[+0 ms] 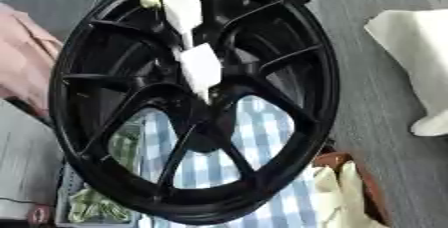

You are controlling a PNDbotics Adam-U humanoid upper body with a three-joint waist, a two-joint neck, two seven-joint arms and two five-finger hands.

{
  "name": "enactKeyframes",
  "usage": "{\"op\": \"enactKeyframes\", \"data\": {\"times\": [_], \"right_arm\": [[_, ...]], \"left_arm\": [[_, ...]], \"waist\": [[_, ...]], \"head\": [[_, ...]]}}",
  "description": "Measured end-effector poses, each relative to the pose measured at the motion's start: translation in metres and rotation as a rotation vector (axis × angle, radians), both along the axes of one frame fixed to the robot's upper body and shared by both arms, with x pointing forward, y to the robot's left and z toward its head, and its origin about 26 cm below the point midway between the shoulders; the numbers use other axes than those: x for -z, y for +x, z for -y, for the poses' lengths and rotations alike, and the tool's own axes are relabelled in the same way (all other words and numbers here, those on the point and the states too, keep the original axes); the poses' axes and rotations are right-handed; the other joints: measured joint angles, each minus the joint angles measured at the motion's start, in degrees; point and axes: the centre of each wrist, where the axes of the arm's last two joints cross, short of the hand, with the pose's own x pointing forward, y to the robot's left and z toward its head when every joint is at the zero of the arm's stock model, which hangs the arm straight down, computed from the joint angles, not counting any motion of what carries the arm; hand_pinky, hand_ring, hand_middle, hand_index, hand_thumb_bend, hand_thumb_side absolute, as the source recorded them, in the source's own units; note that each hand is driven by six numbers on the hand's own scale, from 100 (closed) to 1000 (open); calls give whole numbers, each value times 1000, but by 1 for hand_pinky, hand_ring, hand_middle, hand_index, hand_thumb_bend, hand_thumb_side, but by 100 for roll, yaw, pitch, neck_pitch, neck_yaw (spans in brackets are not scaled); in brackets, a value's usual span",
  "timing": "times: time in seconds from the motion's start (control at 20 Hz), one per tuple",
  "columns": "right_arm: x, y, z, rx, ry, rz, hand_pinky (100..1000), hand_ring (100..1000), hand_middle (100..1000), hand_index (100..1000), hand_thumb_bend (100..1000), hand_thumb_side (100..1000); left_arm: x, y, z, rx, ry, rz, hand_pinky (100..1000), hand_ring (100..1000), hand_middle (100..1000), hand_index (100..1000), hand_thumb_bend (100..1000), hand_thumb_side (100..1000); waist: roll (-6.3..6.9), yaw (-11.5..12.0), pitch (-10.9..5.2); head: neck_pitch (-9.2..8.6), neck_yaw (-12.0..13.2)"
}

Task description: Pull the pin out of the wheel hub.

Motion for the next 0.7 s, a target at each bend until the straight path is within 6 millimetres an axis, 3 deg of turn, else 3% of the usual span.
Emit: {"op": "enactKeyframes", "data": {"times": [0.4,0.7], "right_arm": [[-1,-2,5,26,-8,6,826,708,720,691,100,474],[-1,-2,5,32,-5,9,827,708,721,692,100,479]], "left_arm": [[14,-3,-88,-291,-208,32,603,346,349,463,100,137],[42,-3,-135,-468,-285,13,602,351,351,465,100,122]], "waist": [[25,154,-58],[23,178,-76]], "head": [[48,-77],[47,-107]]}}
